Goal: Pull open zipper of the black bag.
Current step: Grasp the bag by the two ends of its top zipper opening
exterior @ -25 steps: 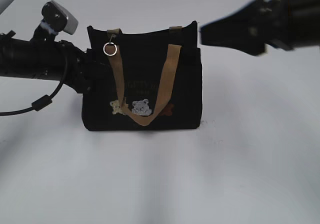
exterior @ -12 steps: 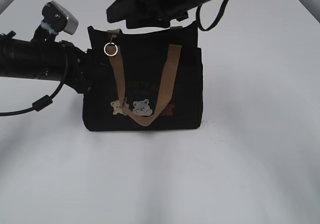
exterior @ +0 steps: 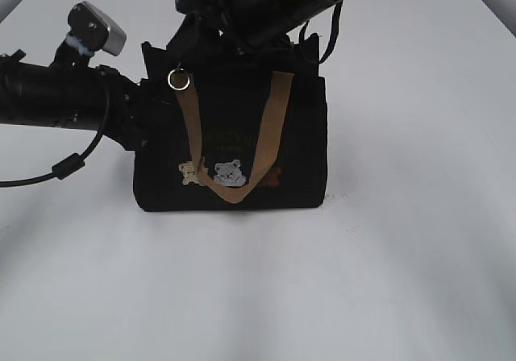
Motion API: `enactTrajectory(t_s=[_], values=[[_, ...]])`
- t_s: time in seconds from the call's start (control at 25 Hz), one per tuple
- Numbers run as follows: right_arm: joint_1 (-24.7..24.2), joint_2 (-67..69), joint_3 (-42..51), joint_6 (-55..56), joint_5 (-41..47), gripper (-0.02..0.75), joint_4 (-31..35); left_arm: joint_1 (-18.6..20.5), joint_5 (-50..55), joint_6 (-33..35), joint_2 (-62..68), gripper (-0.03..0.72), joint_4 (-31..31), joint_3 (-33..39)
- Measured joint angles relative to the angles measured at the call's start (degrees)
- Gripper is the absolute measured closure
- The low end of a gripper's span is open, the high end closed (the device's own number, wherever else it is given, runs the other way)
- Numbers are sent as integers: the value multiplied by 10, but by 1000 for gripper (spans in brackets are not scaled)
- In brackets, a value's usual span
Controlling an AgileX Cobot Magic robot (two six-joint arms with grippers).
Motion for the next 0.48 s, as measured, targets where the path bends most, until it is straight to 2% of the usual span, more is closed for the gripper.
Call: enactTrajectory(t_s=[0.48], values=[[6, 15, -1, 2, -35, 356, 1, 0, 4, 0, 0, 621, 0, 0]])
